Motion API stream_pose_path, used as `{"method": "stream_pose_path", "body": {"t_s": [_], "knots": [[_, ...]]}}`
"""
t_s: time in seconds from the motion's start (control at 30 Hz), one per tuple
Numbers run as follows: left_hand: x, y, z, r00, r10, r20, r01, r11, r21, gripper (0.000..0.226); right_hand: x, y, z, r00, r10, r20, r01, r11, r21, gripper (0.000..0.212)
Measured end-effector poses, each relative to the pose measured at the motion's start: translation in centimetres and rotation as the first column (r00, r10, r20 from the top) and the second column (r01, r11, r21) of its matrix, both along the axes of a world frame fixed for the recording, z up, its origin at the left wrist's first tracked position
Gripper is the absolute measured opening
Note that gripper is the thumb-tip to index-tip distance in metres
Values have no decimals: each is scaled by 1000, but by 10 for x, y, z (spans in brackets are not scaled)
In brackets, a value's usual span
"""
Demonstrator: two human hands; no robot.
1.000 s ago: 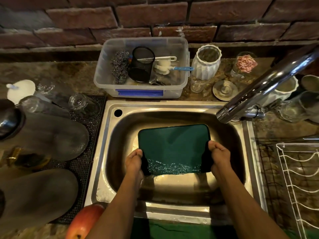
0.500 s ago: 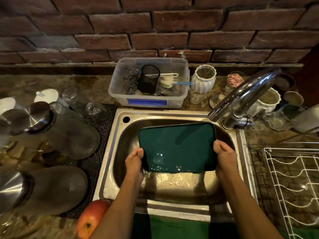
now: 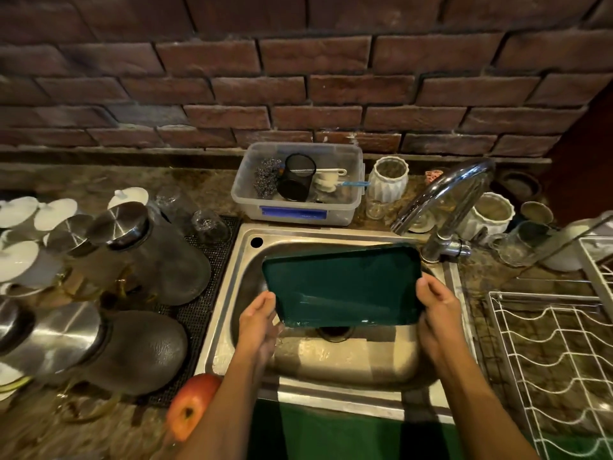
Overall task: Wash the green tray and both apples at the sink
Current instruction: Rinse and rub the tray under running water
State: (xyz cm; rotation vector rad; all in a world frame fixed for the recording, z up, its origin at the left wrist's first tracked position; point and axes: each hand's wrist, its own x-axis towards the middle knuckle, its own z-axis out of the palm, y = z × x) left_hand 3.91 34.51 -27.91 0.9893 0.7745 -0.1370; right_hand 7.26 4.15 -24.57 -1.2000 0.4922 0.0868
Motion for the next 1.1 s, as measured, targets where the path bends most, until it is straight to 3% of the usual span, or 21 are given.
{"method": "stream_pose_path", "body": {"t_s": [0.3,0.53,0.7,0.83,0.97,1.1], "knots": [[-10,2,29,996,51,72,-43,994,-103,33,-14,-16,21,979,141,150,-154,985,77,21],[-15,4,44,983,42,177,-11,985,-170,31,-11,-29,32,955,123,268,-174,969,176,20],[-19,0,53,959,66,275,2,971,-237,40,-10,-34,46,931,158,330,-216,965,149,30],[-23,-3,64,937,89,337,6,963,-271,40,-12,-35,60,906,178,385,-247,959,140,25],[-24,-1,75,925,85,371,24,960,-279,41,-15,-33,77,878,210,430,-272,958,87,43],[-24,1,83,923,60,379,37,969,-245,43,-20,-32,86,884,189,428,-241,968,71,35]]}}
